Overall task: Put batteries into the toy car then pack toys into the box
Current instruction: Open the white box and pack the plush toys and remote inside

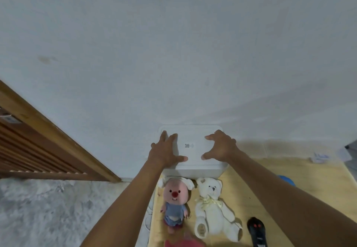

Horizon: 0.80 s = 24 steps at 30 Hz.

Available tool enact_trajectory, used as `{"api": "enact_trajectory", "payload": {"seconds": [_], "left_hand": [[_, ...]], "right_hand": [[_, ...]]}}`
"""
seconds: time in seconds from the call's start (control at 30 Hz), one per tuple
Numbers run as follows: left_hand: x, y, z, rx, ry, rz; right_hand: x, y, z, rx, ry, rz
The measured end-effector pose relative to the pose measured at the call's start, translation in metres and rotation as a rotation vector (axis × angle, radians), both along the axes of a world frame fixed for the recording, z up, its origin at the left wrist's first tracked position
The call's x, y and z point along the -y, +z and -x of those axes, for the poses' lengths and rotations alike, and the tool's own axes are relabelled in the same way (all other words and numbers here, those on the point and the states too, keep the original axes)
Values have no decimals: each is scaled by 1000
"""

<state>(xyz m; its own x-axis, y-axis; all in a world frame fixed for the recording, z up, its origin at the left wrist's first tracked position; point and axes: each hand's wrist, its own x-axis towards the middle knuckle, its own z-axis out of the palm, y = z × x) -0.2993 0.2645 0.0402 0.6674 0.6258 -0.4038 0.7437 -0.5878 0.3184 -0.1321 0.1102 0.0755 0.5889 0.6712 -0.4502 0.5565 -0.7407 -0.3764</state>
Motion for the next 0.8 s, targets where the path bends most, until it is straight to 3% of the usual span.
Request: {"api": "enact_trajectory", "payload": {"seconds": [0.2, 0.53, 0.8], "left_hand": [[1, -2, 0, -2, 11, 2], [3, 0, 7, 28, 5, -3], [7, 13, 13, 76, 6, -84]], "right_hand": [[-1, 2, 8, 9, 17, 48], [16, -2, 38, 146, -46, -48], [20, 6, 42, 135, -16, -80]]}}
